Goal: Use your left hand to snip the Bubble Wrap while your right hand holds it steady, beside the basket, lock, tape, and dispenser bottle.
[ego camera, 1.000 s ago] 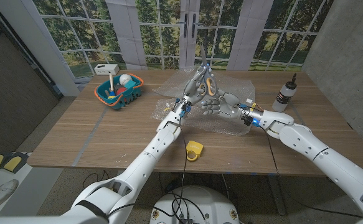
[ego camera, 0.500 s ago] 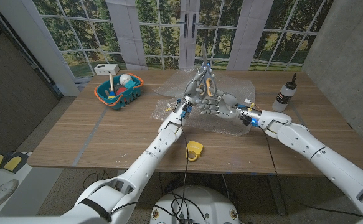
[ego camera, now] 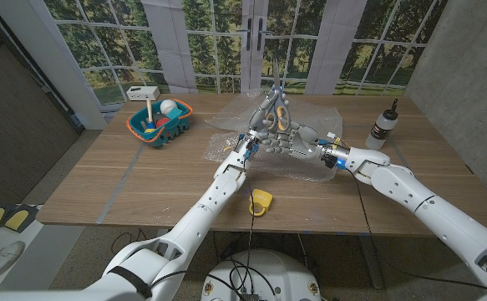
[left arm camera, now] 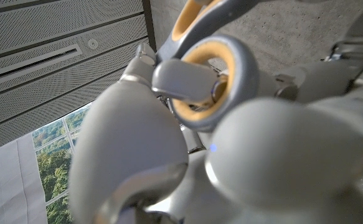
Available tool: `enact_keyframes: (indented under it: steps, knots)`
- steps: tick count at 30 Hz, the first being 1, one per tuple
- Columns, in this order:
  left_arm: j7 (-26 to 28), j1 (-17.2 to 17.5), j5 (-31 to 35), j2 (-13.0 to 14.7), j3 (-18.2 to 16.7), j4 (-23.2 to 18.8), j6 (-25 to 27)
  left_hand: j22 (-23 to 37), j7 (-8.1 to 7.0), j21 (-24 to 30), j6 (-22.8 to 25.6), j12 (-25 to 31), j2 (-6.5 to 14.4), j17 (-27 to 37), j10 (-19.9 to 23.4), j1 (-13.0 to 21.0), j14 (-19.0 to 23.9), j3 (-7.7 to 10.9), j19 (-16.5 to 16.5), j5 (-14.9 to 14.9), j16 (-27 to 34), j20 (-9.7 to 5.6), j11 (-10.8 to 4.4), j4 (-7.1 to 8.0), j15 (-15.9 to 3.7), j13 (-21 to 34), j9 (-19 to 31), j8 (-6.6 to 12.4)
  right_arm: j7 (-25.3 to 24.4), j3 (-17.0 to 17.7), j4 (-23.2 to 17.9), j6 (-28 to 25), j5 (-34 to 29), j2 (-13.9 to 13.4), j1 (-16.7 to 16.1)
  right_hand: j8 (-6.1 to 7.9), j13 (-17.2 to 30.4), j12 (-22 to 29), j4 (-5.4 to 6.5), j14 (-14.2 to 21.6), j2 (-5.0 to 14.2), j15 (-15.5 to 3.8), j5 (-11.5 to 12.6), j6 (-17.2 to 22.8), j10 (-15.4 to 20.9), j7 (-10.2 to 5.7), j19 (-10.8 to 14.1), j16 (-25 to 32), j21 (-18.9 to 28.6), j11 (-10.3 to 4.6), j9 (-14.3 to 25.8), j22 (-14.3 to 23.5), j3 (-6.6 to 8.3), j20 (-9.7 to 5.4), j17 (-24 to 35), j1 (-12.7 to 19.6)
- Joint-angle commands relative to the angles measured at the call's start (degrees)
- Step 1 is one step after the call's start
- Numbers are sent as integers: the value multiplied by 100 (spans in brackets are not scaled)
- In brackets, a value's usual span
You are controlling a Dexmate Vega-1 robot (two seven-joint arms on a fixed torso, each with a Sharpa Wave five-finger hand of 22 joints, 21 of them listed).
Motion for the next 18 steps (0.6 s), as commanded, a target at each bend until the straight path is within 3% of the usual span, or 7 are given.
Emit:
enact_keyframes:
  steps: [1,10,11,18]
  knots:
    - [-89,3,38,-35,21,35,9,-5,-95,38,135,-17,281,36,26,323,13,10,-32,39,39,-400,-22,-2,-292,23,33,63,108,17,100,-80,41,-3,50,44,1,44,-28,-114,-26,-40,-27,145,-70,34,-87,-48,-55,-9,30,16,23,2,36,115]
    - [-123,30,34,-102,30,115,-14,-9,-122,56,129,-33,287,29,33,322,-11,4,-85,46,22,-398,-22,6,-289,42,32,66,410,51,312,-166,287,153,75,77,-17,74,-100,-275,-56,-1,-32,311,-141,152,-171,-48,-91,-32,48,16,61,19,51,313]
    - [-115,33,42,-112,27,119,-35,-10,-130,59,127,-32,287,29,37,323,-13,4,-91,46,21,-399,-32,6,-289,46,40,71,448,45,331,-167,283,162,88,136,-23,88,-93,-294,-56,-7,-40,483,-155,221,-177,-27,-93,-24,63,17,65,18,62,353]
    - [-30,26,37,-141,-6,158,-46,-6,-196,89,61,-31,296,52,45,323,-11,-1,-120,43,34,-406,-71,12,-294,90,96,85,602,41,433,-178,291,218,135,233,-32,107,-83,-319,-81,-1,-61,776,-182,303,-185,12,-94,-31,96,18,59,18,78,419]
